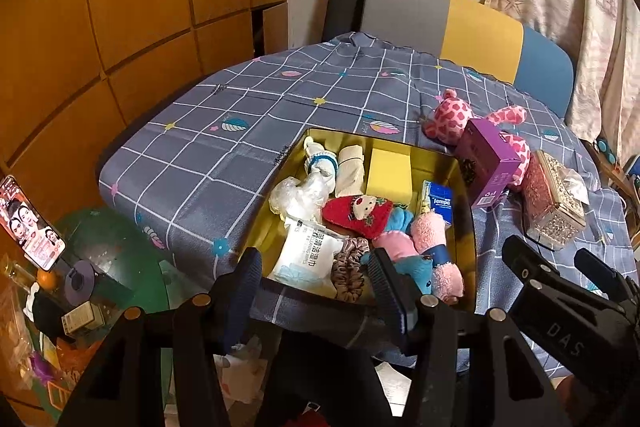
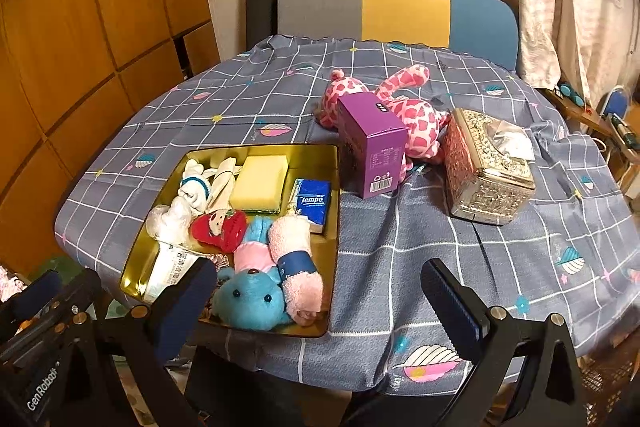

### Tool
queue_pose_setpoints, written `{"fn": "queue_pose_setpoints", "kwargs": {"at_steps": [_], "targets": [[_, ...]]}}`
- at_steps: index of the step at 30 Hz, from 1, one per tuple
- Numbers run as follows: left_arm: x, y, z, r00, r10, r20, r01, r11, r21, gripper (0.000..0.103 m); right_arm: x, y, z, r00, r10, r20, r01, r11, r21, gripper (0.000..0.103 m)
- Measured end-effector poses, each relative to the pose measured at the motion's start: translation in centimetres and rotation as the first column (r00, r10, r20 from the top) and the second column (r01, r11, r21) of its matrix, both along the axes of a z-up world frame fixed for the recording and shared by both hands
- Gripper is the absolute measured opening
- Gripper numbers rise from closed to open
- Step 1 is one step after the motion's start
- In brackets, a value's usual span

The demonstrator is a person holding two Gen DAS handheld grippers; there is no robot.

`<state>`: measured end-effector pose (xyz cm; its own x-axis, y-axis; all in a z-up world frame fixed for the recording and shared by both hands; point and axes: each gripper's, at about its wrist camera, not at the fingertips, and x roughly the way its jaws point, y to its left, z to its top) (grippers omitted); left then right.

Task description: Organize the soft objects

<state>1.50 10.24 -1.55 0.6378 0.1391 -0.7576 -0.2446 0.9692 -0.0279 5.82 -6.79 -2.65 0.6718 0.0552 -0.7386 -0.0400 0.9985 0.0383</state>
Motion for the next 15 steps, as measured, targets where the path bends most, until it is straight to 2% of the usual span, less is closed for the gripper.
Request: {"fn": "queue_pose_setpoints", "kwargs": {"at_steps": [15], "targets": [[0.13, 0.02, -0.25, 1.000, 0.002, -0.011, -0.002, 1.000, 0.005, 0.056, 0.10, -0.11, -0.29, 1.000, -0.010, -0.006, 0.010, 1.000, 0.000, 0.103]]}}
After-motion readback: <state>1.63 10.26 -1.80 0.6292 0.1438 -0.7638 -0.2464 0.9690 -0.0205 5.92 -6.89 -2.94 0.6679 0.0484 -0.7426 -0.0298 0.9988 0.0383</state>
